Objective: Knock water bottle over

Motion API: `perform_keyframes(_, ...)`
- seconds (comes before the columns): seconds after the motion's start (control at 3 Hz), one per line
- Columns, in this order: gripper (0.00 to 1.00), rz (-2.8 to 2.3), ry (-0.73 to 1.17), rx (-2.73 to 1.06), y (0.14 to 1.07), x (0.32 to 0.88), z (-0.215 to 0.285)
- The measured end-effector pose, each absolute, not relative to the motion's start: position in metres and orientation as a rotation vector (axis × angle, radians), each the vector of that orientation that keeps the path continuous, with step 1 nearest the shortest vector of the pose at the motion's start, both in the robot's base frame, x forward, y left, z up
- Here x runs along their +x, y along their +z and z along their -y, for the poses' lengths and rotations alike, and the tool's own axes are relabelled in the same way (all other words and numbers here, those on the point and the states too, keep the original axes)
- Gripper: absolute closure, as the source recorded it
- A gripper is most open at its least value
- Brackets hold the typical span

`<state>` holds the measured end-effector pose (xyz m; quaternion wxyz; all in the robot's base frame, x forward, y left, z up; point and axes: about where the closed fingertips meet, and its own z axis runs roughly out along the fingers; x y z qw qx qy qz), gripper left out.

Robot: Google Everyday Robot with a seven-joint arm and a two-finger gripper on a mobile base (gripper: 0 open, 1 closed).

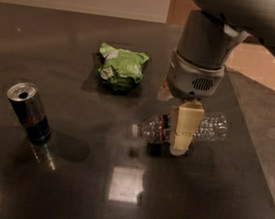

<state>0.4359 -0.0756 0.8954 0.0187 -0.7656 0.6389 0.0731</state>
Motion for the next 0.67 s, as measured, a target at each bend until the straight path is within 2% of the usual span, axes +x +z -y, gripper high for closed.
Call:
perform_keyframes(0.33,0.0,-1.983,0.32,-2.306,0.8921,0.4333,0.0693)
perform_keyframes(0.67,0.0,-1.982,0.317,-2.304,0.8922,0.434,0.069)
